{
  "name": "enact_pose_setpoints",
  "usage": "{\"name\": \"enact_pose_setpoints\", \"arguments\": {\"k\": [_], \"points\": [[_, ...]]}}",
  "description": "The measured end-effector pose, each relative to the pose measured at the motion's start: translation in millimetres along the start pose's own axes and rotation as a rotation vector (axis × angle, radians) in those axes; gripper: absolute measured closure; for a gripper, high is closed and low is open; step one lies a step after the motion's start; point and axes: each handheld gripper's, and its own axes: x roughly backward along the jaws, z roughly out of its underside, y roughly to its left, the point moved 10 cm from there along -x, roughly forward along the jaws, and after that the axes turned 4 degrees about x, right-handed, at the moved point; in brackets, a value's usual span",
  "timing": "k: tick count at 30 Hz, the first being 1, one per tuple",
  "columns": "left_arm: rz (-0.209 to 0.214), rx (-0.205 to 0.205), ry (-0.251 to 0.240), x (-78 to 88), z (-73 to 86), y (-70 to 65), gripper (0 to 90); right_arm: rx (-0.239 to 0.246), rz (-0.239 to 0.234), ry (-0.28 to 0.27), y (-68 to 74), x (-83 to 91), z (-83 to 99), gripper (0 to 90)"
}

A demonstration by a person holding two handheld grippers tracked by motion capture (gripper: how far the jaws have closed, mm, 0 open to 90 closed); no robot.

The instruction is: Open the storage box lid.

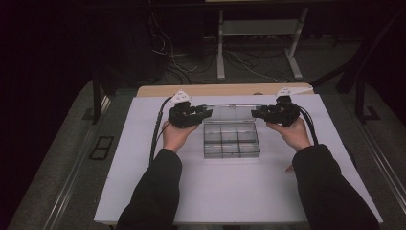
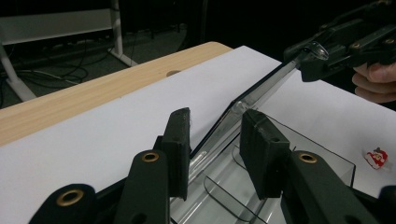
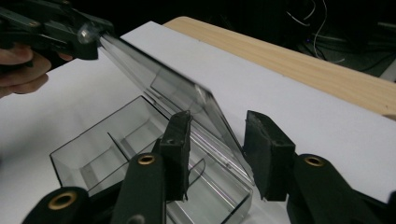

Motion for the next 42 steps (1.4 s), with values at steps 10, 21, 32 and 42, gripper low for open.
{"name": "enact_pose_setpoints", "arguments": {"k": [10, 21, 32, 42], "points": [[0.009, 0.028, -0.023, -3.5, -2.6, 5.1, 62.7, -0.028, 0.006, 0.017, -7.7, -12.2, 8.6, 59.8], [0.016, 0.09, 0.01, -12.1, 12.0, 16.3, 61.7, -0.022, 0.027, -0.009, -11.5, -17.8, 7.7, 64.6], [0.028, 0.151, 0.017, -23.2, 31.7, 27.2, 63.7, -0.042, 0.031, -0.006, -14.4, -22.9, 11.5, 64.5], [0.031, 0.174, 0.007, -23.9, 32.5, 29.4, 65.0, -0.07, 0.056, 0.016, -17.3, -32.2, 21.1, 63.4]]}}
